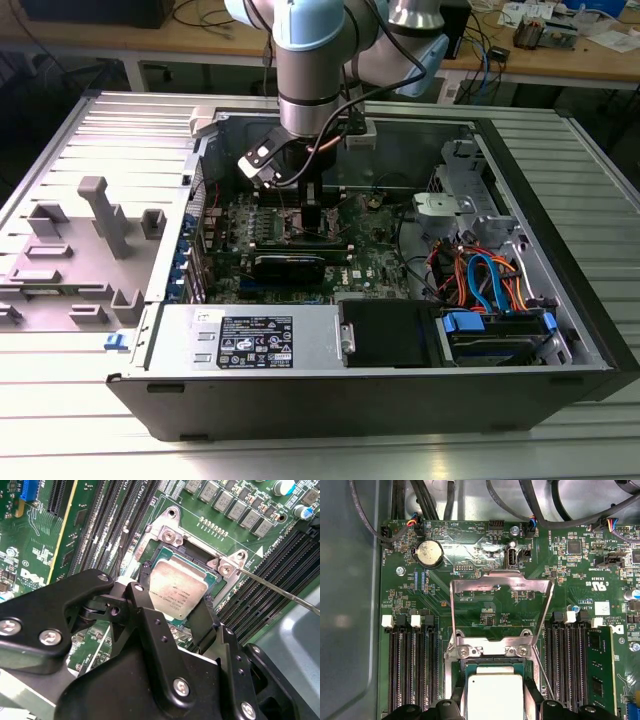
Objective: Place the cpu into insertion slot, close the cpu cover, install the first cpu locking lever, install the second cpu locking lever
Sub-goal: 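Place the cpu into insertion slot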
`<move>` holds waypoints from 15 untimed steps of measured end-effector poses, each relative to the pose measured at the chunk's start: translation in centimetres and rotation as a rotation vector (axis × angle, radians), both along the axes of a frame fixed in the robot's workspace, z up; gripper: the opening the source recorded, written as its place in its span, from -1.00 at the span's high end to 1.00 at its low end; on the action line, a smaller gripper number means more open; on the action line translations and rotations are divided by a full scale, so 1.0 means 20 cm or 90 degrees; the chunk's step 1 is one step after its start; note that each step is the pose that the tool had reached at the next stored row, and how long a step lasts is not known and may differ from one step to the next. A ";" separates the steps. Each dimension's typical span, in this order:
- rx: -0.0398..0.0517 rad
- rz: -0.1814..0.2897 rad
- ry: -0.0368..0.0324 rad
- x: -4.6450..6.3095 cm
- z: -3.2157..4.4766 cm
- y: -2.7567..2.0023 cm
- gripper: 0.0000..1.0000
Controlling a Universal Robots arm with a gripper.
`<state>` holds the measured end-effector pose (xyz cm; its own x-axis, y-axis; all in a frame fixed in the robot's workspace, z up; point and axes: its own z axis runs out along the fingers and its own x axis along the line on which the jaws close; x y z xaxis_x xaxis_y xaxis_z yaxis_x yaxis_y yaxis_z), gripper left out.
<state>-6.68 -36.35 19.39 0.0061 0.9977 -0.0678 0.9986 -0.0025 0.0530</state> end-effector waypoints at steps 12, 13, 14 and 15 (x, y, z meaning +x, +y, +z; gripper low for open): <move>0.0070 0.000 -0.0002 0.00 0.009 0.001 -0.22; 0.0111 0.000 0.0007 0.00 0.019 0.000 -0.22; 0.0121 0.000 0.0006 0.00 0.020 0.001 -0.22; 0.0125 0.000 0.0005 0.00 0.019 0.001 -0.22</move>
<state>-6.68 -36.34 19.77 0.0062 0.9988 -0.0481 0.9986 -0.0037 0.0521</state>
